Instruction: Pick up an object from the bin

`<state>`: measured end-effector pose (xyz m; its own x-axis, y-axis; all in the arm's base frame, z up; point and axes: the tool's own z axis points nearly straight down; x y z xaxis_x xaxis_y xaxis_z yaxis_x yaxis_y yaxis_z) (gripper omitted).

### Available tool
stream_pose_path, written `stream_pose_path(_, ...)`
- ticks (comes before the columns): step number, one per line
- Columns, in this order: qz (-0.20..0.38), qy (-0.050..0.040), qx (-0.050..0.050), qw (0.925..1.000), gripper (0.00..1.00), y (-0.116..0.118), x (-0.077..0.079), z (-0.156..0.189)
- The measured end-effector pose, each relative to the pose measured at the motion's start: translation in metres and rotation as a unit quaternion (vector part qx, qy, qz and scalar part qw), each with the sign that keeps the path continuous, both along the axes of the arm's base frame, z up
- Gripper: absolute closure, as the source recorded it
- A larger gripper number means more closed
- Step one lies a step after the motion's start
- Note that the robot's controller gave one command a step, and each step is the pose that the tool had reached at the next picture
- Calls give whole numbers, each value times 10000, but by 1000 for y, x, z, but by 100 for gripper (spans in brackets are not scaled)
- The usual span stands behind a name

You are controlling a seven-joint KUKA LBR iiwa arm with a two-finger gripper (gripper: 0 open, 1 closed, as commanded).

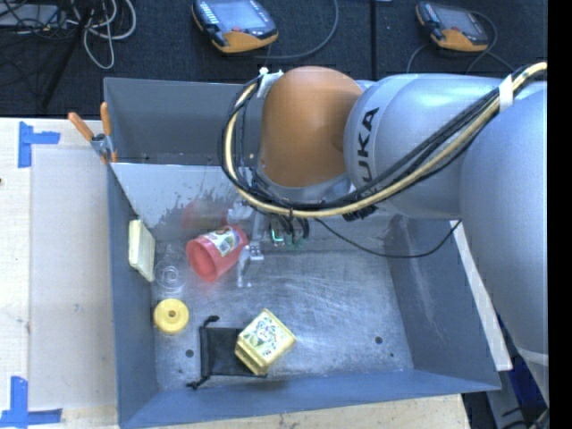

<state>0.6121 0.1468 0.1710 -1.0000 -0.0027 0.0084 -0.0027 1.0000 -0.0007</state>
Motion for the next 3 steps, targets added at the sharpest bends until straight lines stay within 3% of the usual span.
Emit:
stream_pose_path(1,-12,-37,4,10000,0,-1,2,5)
stream_pose_path(2,70,-96,41,9999,100,-2,12,-81)
stream_pose_path(3,65,-101,43,9999,100,-2,12,-81)
